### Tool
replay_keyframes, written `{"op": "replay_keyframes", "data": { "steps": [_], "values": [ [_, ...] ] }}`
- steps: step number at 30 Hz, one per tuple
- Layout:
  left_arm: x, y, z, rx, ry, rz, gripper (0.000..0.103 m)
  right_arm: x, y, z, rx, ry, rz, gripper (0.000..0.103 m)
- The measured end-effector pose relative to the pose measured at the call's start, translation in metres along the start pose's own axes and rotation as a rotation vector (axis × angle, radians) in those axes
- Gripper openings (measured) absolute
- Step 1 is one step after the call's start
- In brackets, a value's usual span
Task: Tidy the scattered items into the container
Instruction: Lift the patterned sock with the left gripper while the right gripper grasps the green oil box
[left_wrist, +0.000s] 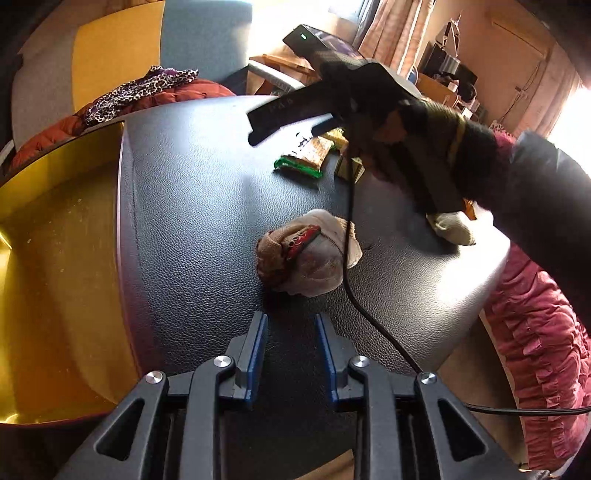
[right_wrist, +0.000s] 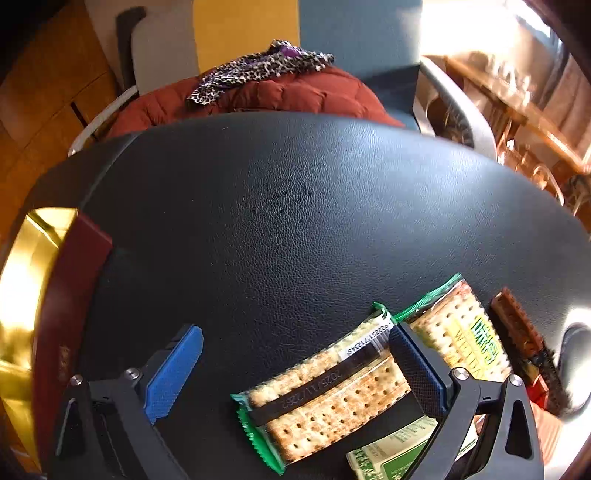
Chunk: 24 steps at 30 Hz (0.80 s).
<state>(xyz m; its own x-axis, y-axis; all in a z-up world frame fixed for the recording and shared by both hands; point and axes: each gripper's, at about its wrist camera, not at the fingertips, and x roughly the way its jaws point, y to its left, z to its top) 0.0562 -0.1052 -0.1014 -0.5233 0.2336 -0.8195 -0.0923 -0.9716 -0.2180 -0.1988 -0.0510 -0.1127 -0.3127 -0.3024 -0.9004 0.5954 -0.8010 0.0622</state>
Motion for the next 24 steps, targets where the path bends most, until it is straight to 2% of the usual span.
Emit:
{"op": "replay_keyframes", "data": {
  "steps": [7,9,11,17,21,24],
  "values": [
    [-0.027,0.01,-0.006,-0.027,-0.046,-0.011,0.026,-0.017,0.011,-0.042,-0.124,0.035,0.047,0.103],
    [-0.037,0.013,-0.007,-0.032,-0.061,-0.002,0.026,-0.017,0.013,-0.058,-0.158,0.065,0.059,0.095],
    [-0.044,0.015,-0.008,-0.036,-0.074,0.009,0.027,-0.021,0.014,-0.074,-0.182,0.074,0.056,0.095],
    [-0.052,0.012,-0.003,0.005,-0.098,0.044,0.029,-0.049,-0.006,-0.105,-0.077,0.045,0.099,0.094],
    [-0.043,-0.002,0.011,0.066,-0.096,0.044,0.031,-0.073,-0.029,-0.129,0.03,-0.004,0.106,0.094],
    [-0.035,-0.013,0.027,0.088,-0.095,0.015,0.031,-0.098,-0.044,-0.15,0.105,-0.063,0.124,0.096]
  ]
}}
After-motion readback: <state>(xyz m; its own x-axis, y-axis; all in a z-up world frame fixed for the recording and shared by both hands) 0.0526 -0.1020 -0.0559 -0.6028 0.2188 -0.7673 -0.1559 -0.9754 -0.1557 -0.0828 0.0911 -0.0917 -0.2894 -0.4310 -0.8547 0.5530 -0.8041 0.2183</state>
